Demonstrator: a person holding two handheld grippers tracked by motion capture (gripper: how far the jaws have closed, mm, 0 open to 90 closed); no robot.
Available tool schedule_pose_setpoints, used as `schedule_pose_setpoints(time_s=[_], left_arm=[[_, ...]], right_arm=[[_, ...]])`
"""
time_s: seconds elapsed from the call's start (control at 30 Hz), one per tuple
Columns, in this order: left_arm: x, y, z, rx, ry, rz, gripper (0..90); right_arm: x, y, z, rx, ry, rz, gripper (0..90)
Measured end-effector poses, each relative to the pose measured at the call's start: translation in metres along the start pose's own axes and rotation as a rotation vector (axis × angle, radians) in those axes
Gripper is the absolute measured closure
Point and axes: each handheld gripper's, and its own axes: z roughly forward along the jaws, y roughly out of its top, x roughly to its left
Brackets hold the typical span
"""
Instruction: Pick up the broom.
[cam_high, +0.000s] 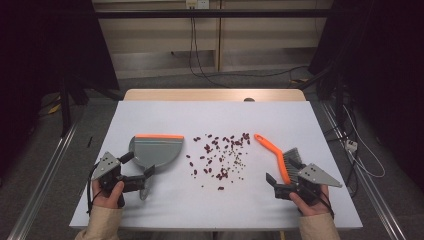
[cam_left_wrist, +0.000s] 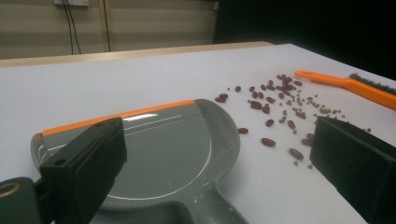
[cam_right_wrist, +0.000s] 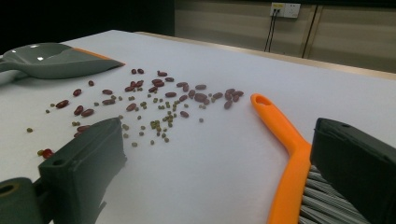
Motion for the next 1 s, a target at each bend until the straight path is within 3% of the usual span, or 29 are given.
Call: schedule_pose_setpoints(time_s=[0.5,1.0], left_arm=[[0.000,0.000,0.001,-0.001,-0.005,0.002,3.9],[0.000,0.000,0.003,0.002,-0.009,-0.006,3.8]], right_arm=[[0.000,0.004,0.003,0.009,0.039,-0.016,3.4],[-0.014,0.021,0.020,0.060,0.000,0.005,5.3]])
